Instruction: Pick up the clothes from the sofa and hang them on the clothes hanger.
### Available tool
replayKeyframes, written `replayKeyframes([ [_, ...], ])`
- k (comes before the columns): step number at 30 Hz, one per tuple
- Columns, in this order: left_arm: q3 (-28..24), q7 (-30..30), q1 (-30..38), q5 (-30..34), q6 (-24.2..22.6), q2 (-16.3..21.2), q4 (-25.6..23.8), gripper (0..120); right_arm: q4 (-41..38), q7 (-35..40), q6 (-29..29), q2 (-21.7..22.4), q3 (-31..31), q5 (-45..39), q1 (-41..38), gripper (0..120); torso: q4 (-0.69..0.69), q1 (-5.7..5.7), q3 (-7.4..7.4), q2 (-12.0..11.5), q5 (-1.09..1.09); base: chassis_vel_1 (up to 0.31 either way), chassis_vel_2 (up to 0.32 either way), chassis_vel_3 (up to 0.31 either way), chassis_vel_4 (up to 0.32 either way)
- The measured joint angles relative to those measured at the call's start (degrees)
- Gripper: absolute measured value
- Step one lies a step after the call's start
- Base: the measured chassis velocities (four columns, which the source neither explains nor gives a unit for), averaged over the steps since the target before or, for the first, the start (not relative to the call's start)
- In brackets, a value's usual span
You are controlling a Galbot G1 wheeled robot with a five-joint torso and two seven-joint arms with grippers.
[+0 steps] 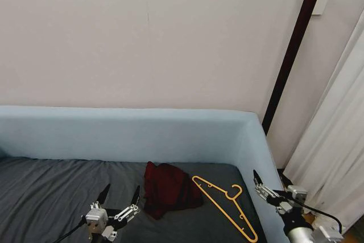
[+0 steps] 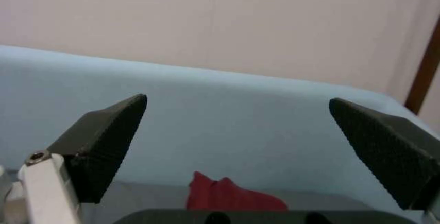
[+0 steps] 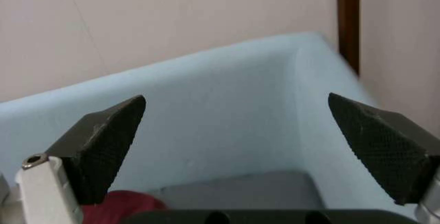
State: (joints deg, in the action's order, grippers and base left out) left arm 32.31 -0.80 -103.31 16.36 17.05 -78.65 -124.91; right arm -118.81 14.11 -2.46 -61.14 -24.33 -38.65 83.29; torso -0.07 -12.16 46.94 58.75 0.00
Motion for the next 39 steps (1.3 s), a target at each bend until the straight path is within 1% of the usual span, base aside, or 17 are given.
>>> replayKeyframes([
  [4,2.3,0.2,-2.0,-1.2,2.1,-1.9,1.3,100,5.2,6.0,5.4,-0.6,8.3,-8.6,-10.1,100,0.00,-0.01,0.00,0.0,0.00,0.000,0.000,0.000,0.000],
  [5,2.3,0.2,-2.0,-1.2,2.1,-1.9,1.3,100,5.2,6.0,5.4,-0.6,8.3,-8.6,-10.1,100,0.00,-0.01,0.00,0.0,0.00,0.000,0.000,0.000,0.000],
  [8,4.1,0.3,-2.8,-1.5,3.0,-3.1,1.7,100,10.4,10.3,9.4,-2.3,14.2,-14.9,-18.8,100,0.00,-0.01,0.00,0.0,-0.01,0.000,0.000,0.000,0.000],
  [12,4.9,0.3,-3.2,-1.7,3.3,-3.8,1.7,100,13.7,12.8,11.9,-3.4,17.4,-18.7,-23.4,100,0.04,-0.01,0.01,0.0,0.00,0.000,0.000,0.000,0.000],
  [13,5.2,0.3,-3.4,-1.8,3.4,-4.2,1.7,100,15.7,14.0,13.7,-4.1,18.8,-21.0,-25.5,100,-0.04,-0.01,0.00,0.0,0.00,0.000,0.000,0.000,0.000],
  [16,6.1,0.3,-4.0,-2.5,3.9,-5.6,1.6,100,22.1,16.4,18.2,-6.3,22.2,-27.4,-31.9,100,-0.01,-0.01,0.00,0.0,0.00,0.000,0.000,0.000,0.000],
  [17,6.1,0.3,-4.0,-2.5,3.9,-5.6,1.6,100,22.1,16.4,18.2,-6.3,22.2,-27.4,-31.9,100,-0.01,-0.01,0.00,0.0,0.00,0.000,0.000,0.000,0.000],
  [21,7.3,0.3,-4.9,-3.3,4.5,-7.5,1.4,100,31.5,18.1,23.1,-10.5,23.5,-35.1,-39.4,100,-0.01,-0.01,0.00,0.0,-0.01,0.000,0.000,0.000,0.000],
  [22,7.3,0.3,-4.9,-3.3,4.5,-7.5,1.4,100,31.5,18.1,23.1,-10.5,23.5,-35.1,-39.4,100,-0.01,-0.01,0.00,0.0,-0.01,0.000,0.000,0.000,0.000],
  [26,8.7,0.2,-5.7,-3.8,5.1,-9.0,1.2,100,40.8,18.0,27.0,-16.0,22.6,-39.2,-44.7,100,-0.02,-0.01,0.00,0.0,-0.02,0.000,0.000,0.000,0.000],
  [27,9.0,0.2,-5.9,-3.9,5.3,-9.3,1.1,100,43.2,17.8,27.9,-17.4,22.3,-39.3,-45.8,100,0.00,-0.01,0.00,0.0,-0.01,0.000,0.000,0.000,0.000],
  [28,9.0,0.2,-5.9,-3.9,5.3,-9.3,1.1,100,43.2,17.8,27.9,-17.4,22.3,-39.3,-45.8,100,0.00,-0.01,0.00,0.0,-0.01,0.000,0.000,0.000,0.000],
  [31,9.7,0.2,-6.8,-4.1,6.1,-10.1,0.6,100,51.2,15.8,28.6,-22.0,21.7,-36.3,-48.8,100,0.00,-0.01,0.00,0.0,0.00,0.000,0.000,0.000,0.000],
  [32,9.7,0.2,-6.8,-4.1,6.1,-10.1,0.6,100,51.2,15.8,28.6,-22.0,21.7,-36.3,-48.8,100,0.00,-0.01,0.00,0.0,0.00,0.000,0.000,0.000,0.000],
  [35,10.1,0.2,-7.7,-4.3,7.1,-10.8,0.1,100,59.7,12.8,28.0,-25.9,20.6,-30.0,-51.0,100,0.00,-0.01,0.00,0.0,-0.01,0.000,0.000,0.000,0.000],
  [36,10.1,0.2,-7.7,-4.3,7.1,-10.8,0.1,100,59.7,12.8,28.0,-25.9,20.6,-30.0,-51.0,100,0.00,-0.01,0.00,0.0,-0.01,0.000,0.000,0.000,0.000],
  [39,10.4,0.2,-8.8,-4.5,8.0,-11.1,-0.5,100,66.3,9.0,25.8,-28.6,19.0,-24.8,-52.0,100,-0.02,0.00,0.00,0.0,-0.01,0.000,0.000,0.000,0.000],
])
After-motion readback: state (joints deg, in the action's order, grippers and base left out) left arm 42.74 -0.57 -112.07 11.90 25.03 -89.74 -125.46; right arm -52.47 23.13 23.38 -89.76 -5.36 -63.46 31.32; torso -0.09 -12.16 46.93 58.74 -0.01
